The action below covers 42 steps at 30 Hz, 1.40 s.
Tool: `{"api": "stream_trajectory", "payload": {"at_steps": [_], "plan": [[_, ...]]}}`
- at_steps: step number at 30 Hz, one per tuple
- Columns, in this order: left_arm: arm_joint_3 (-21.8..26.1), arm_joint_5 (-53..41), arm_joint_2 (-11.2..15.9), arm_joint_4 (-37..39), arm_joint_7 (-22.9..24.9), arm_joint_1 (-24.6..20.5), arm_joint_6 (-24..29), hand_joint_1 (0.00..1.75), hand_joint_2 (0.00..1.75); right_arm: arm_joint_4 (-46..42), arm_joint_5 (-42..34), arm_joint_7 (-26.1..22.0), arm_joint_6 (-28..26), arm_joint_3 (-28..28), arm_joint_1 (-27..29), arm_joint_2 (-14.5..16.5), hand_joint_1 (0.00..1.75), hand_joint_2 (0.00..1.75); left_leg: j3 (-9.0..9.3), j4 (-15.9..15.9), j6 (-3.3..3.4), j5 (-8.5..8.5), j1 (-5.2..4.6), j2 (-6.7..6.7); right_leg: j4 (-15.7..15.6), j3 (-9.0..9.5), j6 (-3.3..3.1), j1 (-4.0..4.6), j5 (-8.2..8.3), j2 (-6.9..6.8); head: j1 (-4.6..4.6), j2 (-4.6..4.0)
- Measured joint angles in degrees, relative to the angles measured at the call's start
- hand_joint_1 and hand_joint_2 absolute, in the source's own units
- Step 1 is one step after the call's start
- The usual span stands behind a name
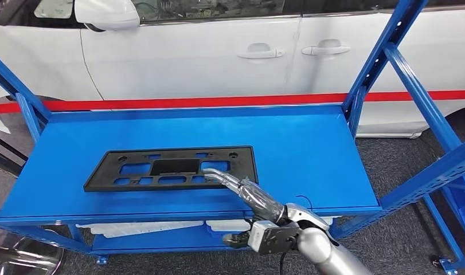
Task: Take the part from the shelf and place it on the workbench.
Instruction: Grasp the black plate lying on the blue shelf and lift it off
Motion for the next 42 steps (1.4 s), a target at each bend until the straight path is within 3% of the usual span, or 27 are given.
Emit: {"api": "stream_trajectory", "payload": {"at_steps": [1, 3, 4, 6, 9, 11, 13, 14, 15, 16, 17, 19, 21, 24, 26, 28, 29, 30, 31, 33, 35, 39, 41, 42], "plan": [[0.0, -0.3, 0.0, 0.0, 0.1, 0.1, -0.1, 0.0, 0.0, 1.2, 1.7, 0.5, -1.2, 0.8, -0.8, 0.5, 0.0, 1.75, 0.63, -2.3, -0.03, 2.11, 0.02, 0.01, 0.0, 0.26, 0.07, -0.03, -0.2, 0.07, 0.0, 0.0], [-0.1, -0.8, 0.1, 0.0, 0.2, 0.0, -0.2, 0.0, 0.0, 3.4, 5.6, 1.6, -3.9, 2.5, -2.5, 1.7, 0.0, 1.75, 3.98, -10.7, -0.02, 7.2, 0.03, 0.03, 0.0, 0.87, 0.48, -0.04, -0.71, 0.22, 0.01, 0.0], [-0.1, -1.0, 0.2, 0.0, 0.2, 0.0, -0.2, 0.0, 0.0, 4.5, 7.7, 2.3, -5.3, 3.3, -3.3, 2.3, 0.0, 1.75, 5.51, -14.2, 0.08, 8.64, 0.02, 0.01, 0.2, 0.96, 0.73, 0.06, -0.93, 0.31, 0.01, 0.0], [-0.2, -1.2, 0.2, 0.0, 0.3, -0.1, -0.2, 0.0, 0.0, 6.6, 12.1, 3.7, -8.1, 4.8, -4.9, 3.8, 0.0, 1.75, 6.62, -16.9, 0.46, 8.99, -0.08, -0.1, 0.4, 0.77, 1.15, 0.31, -1.1, 0.42, 0.02, 0.0], [-0.2, -1.6, 0.2, 0.0, 0.3, -0.1, -0.2, 0.0, 0.0, 9.2, 21.2, 6.6, -13.6, 7.1, -6.6, 6.5, 0.0, 1.75, 6.77, -17.2, 1.37, 8.7, 0.02, -0.19, 1.4, 0.34, 1.72, 0.25, -2.0, 0.35, 0.03, 0.0], [-0.2, -1.8, 0.2, 0.0, 0.3, -0.2, -0.2, 0.0, 0.0, 10.9, 27.2, 8.5, -17.2, 8.7, -8.0, 8.3, 0.0, 1.75, 7.1, -17.4, 1.94, 8.51, 0.14, -0.12, 6.5, -1.96, 2.22, 0.13, -4.8, 0.25, 0.03, 0.0], [-0.2, -2.0, 0.2, 0.0, 0.3, -0.4, -0.3, 0.0, 0.0, 12.6, 30.9, 9.8, -19.3, 10.2, -9.0, 9.6, 0.0, 1.75, 7.29, -17.3, 2.33, 8.25, 0.04, -0.09, 14.9, -6.33, 2.45, 0.09, -8.1, 0.21, 0.03, 0.0], [-0.2, -2.1, 0.3, 0.0, 0.3, -0.4, -0.3, 0.0, 0.0, 13.4, 32.0, 10.3, -19.9, 10.8, -9.2, 10.0, 0.0, 1.75, 7.42, -17.3, 2.44, 8.12, -0.05, -0.15, 17.8, -8.1, 2.41, 0.1, -8.74, 0.21, 0.03, 0.0], [-0.2, -2.2, 0.3, 0.0, 0.3, -0.4, -0.3, 0.0, 0.0, 14.1, 33.3, 10.9, -20.5, 11.4, -9.3, 10.4, 0.0, 1.75, 7.61, -17.3, 2.52, 7.97, -0.17, -0.25, 18.7, -8.93, 2.21, 0.18, -8.2, 0.21, 0.03, 0.0], [-0.2, -2.4, 0.3, 0.0, 0.3, -0.4, -0.4, 0.0, 0.0, 14.9, 34.8, 11.6, -21.2, 11.9, -9.6, 10.9, 0.0, 1.75, 7.9, -17.3, 2.54, 7.81, -0.35, -0.36, 17.1, -8.55, 1.81, 0.31, -6.42, 0.22, 0.02, 0.0], [-0.2, -2.6, 0.3, 0.0, 0.2, -0.4, -0.5, 0.0, 0.0, 15.7, 36.6, 12.4, -22.2, 12.3, -10.0, 11.3, 0.0, 1.75, 8.27, -17.4, 2.54, 7.63, -0.54, -0.46, 13.5, -7.19, 1.16, 0.57, -3.85, 0.24, 0.02, 0.0], [-0.2, -2.9, 0.0, 0.2, 0.2, -0.5, -0.6, 0.0, 0.0, 17.5, 40.7, 14.2, -24.5, 13.2, -11.1, 12.3, 0.0, 1.75, 8.8, -17.6, 2.45, 7.36, -0.7, -0.55, 5.4, -3.83, -0.83, 1.41, 0.43, 0.26, -0.06, 0.0], [-0.3, -3.3, -0.2, 0.4, 0.2, -0.7, -0.6, 0.0, 0.0, 19.7, 44.8, 15.7, -26.4, 14.2, -12.0, 13.2, 0.0, 1.75, 8.79, -17.7, 2.03, 7.22, -0.34, -0.55, 1.9, -2.45, -2.21, 2.22, 1.49, 0.29, -0.08, 0.0], [-0.3, -3.8, 0.0, 0.5, 0.3, -0.7, -0.6, 0.0, 0.0, 22.6, 48.2, 16.7, -27.5, 15.2, -12.5, 14.2, 0.0, 1.75, 8.9, -17.6, 1.22, 6.55, -0.43, -0.48, 0.1, -1.4, -2.54, 1.91, 1.3, 0.15, -0.01, 0.01], [-0.3, -4.1, 0.1, 0.5, 0.3, -0.8, -0.7, 0.0, 0.0, 24.5, 49.1, 16.9, -27.5, 15.7, -12.9, 15.0, 0.0, 1.75, 7.49, -14.0, 0.79, 4.2, -0.54, -0.45, -1.3, -0.39, -2.3, 1.21, 1.39, -0.01, -0.05, 0.0], [-0.3, -4.4, 0.3, 0.5, 0.3, -0.8, -0.8, 0.0, 0.0, 26.8, 49.7, 17.0, -27.2, 16.3, -13.2, 15.4, 0.0, 1.75, 3.66, -6.2, 0.2, 0.74, -0.2, -0.45, -1.2, -0.26, -2.07, 1.12, 1.14, -0.05, -0.07, 0.0], [-0.3, -4.5, 0.4, 0.5, 0.3, -0.8, -0.8, 0.0, 0.0, 27.9, 49.8, 17.0, -26.8, 16.5, -13.1, 15.5, 0.0, 1.75, 1.85, -2.8, -0.15, -0.21, -0.05, -0.44, -0.8, -0.31, -1.92, 1.09, 0.89, -0.06, -0.07, 0.0], [-0.3, -4.6, 0.5, 0.5, 0.4, -0.7, -0.9, 0.0, 0.0, 28.9, 49.9, 17.0, -26.4, 16.7, -13.0, 15.5, 0.0, 1.75, 0.83, -1.3, -0.48, -0.14, 0.08, -0.42, -0.5, -0.36, -1.74, 1.04, 0.6, -0.04, -0.07, 0.0], [-0.3, -4.7, 0.5, 0.5, 0.4, -0.6, -0.9, 0.0, 0.0, 29.7, 50.0, 17.0, -26.0, 16.9, -12.9, 15.5, 0.0, 1.75, 1.01, -2.2, -0.74, 1.17, 0.21, -0.4, 0.0, -0.39, -1.5, 0.95, 0.28, 0.01, -0.07, 0.0], [-0.3, -4.8, 0.7, 0.5, 0.5, -0.6, -1.0, 0.0, 0.0, 30.9, 50.0, 17.0, -25.6, 17.2, -12.8, 15.5, 0.0, 1.75, 4.15, -9.2, -1.11, 5.28, 0.43, -0.38, 0.9, -0.29, -0.88, 0.66, -0.49, 0.1, -0.07, 0.0], [-0.3, -4.8, 0.7, 0.5, 0.5, -0.8, -1.0, 0.0, 0.0, 31.6, 50.0, 17.0, -25.5, 17.4, -13.0, 15.6, 0.0, 1.75, 6.92, -15.0, -0.87, 7.25, 0.31, -0.47, 1.5, -0.34, -0.17, 0.66, -0.97, 0.13, -0.05, 0.0], [-0.3, -4.9, 0.8, 0.6, 0.6, -0.8, -1.1, 0.0, 0.0, 32.7, 50.2, 17.0, -25.5, 17.6, -13.3, 15.7, 0.0, 1.75, 7.24, -16.0, 0.9, 7.29, 0.12, -0.63, 2.4, -0.89, 0.72, 0.78, -1.49, 0.22, -0.04, 0.0], [-0.3, -4.9, 0.8, 0.6, 0.5, -0.8, -1.1, 0.0, 0.0, 33.0, 50.5, 17.0, -25.3, 17.6, -13.4, 15.7, 0.0, 1.75, 7.28, -16.0, 1.58, 7.31, 0.26, -0.56, 6.0, -2.36, 1.38, 0.62, -3.81, 0.18, -0.04, 0.0], [-0.3, -5.0, 0.8, 0.6, 0.5, -0.8, -1.1, 0.0, 0.0, 33.2, 50.7, 17.0, -25.2, 17.6, -13.4, 15.7, 0.0, 1.75, 7.3, -16.0, 1.81, 7.3, 0.26, -0.52, 9.5, -3.92, 1.69, 0.51, -5.67, 0.15, -0.04, 0.0]]}}
